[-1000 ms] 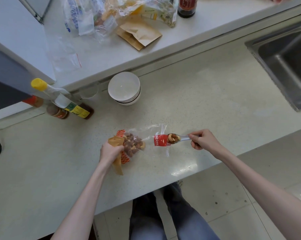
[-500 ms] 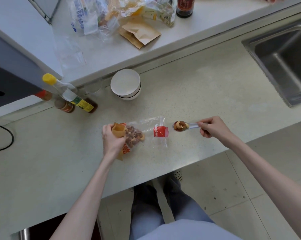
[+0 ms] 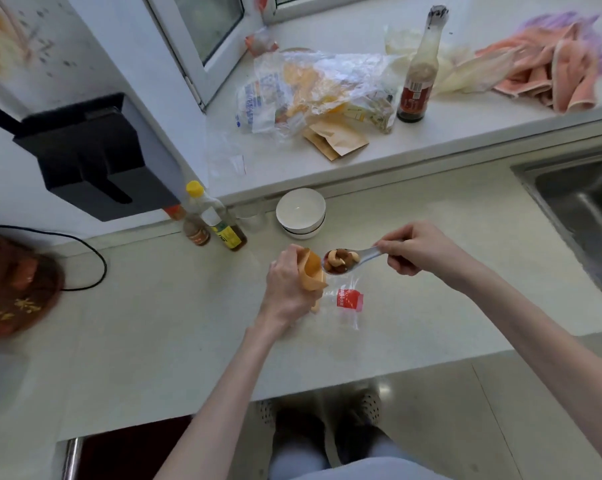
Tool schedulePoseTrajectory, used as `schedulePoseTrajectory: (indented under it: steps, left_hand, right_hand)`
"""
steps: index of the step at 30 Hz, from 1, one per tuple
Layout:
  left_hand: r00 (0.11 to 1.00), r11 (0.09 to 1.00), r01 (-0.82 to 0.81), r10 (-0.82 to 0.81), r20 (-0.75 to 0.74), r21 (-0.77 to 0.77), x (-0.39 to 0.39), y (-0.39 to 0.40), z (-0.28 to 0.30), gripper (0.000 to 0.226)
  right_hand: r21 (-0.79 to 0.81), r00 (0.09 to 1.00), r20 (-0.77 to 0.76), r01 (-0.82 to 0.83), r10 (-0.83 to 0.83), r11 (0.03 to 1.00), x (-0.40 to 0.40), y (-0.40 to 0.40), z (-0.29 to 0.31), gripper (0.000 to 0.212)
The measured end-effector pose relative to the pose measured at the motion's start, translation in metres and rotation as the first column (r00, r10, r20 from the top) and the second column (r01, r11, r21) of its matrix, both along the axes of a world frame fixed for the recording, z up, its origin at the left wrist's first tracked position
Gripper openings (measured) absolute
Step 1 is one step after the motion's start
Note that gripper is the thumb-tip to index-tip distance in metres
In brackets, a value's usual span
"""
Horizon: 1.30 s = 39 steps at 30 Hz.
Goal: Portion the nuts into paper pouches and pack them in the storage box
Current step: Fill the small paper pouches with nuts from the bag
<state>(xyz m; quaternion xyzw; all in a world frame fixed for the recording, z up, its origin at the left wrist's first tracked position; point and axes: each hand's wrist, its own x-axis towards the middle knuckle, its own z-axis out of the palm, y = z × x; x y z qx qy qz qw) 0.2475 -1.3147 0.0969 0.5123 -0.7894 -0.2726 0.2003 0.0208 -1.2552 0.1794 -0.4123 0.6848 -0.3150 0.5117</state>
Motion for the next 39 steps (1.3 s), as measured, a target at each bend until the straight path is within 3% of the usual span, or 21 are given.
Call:
schedulePoseTrajectory:
  steps: [3,17,29,34,39]
  left_hand:
    - [0.999,0.999,-0.017,0.016,-0.035,-0.047,-0.001,0.005,0.015,0.038]
    - [0.992,0.979,0.001,-0.027,-0.124,-0.203,0.012,0.011,0.061,0.039]
    - [0.979,0.980,0.091,-0.121,-0.165,-0.178,0.036,-0.006,0.087,0.043]
    - [0.974,0.978,0.114,-0.145,-0.176,-0.176,0.045,-0.009,0.082,0.044]
    - [0.958,0.967,0.154,-0.197,-0.207,-0.205,0.051,-0.007,0.074,0.037]
  right_hand:
    - [-0.006,0.999,-0.023,-0.040,0.040,0.999,0.008,-0.006,0.021,0.019]
    - [0.053,0.967,-0.213,-0.130,0.138,0.990,0.043,-0.021,0.071,0.020]
    - [0.082,0.920,-0.379,-0.072,0.097,0.994,0.083,-0.031,0.107,0.023]
    - [0.013,0.813,-0.572,-0.120,0.106,0.993,0.121,-0.032,0.119,0.022]
    - [0.002,0.636,-0.758,-0.223,0.147,0.975,0.163,-0.032,0.123,0.034]
